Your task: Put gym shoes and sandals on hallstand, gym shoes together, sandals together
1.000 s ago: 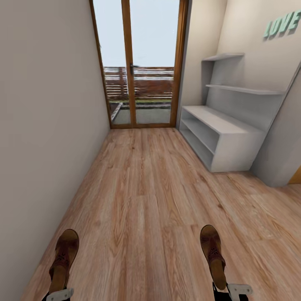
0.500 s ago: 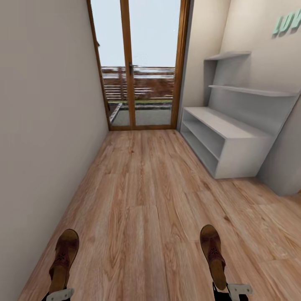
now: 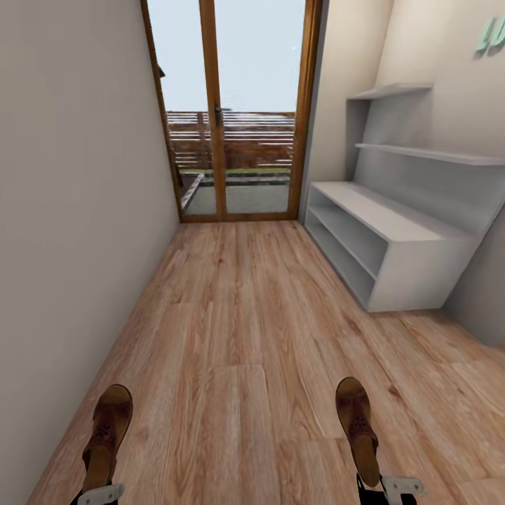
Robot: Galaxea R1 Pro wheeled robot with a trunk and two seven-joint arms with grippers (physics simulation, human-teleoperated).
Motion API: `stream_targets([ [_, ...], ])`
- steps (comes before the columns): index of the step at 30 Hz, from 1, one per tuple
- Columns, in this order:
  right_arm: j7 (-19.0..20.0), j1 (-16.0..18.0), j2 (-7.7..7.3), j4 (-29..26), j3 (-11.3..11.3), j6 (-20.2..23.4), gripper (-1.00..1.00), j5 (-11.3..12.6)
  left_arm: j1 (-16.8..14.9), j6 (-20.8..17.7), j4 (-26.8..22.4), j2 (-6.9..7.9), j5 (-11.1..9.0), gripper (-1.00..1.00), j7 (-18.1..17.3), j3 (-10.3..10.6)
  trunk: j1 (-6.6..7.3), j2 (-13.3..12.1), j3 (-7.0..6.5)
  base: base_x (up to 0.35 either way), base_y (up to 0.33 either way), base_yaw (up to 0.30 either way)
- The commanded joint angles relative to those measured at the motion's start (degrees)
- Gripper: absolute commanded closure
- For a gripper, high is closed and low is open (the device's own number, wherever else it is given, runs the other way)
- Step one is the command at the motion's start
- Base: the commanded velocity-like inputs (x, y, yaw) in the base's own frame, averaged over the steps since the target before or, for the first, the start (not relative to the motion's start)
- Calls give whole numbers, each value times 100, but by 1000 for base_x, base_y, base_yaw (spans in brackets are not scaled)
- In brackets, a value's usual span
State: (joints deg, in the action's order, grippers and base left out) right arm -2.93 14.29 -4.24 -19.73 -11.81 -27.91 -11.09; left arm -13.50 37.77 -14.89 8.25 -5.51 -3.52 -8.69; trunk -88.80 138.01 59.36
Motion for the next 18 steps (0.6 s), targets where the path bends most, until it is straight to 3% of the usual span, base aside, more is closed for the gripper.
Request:
stream_targets([
  [1, -15, 4, 2, 4, -23, -16, 100, -38, -3, 11, 4, 1, -38, 100, -35, -1, -2, 2, 5, 339, 0, 0],
  [18, -15, 4, 2, 4, -23, -13, 100, -40, -3, 11, 4, 1, -36, 100, -35, -1, -2, 2, 5, 339, 0, 0],
])
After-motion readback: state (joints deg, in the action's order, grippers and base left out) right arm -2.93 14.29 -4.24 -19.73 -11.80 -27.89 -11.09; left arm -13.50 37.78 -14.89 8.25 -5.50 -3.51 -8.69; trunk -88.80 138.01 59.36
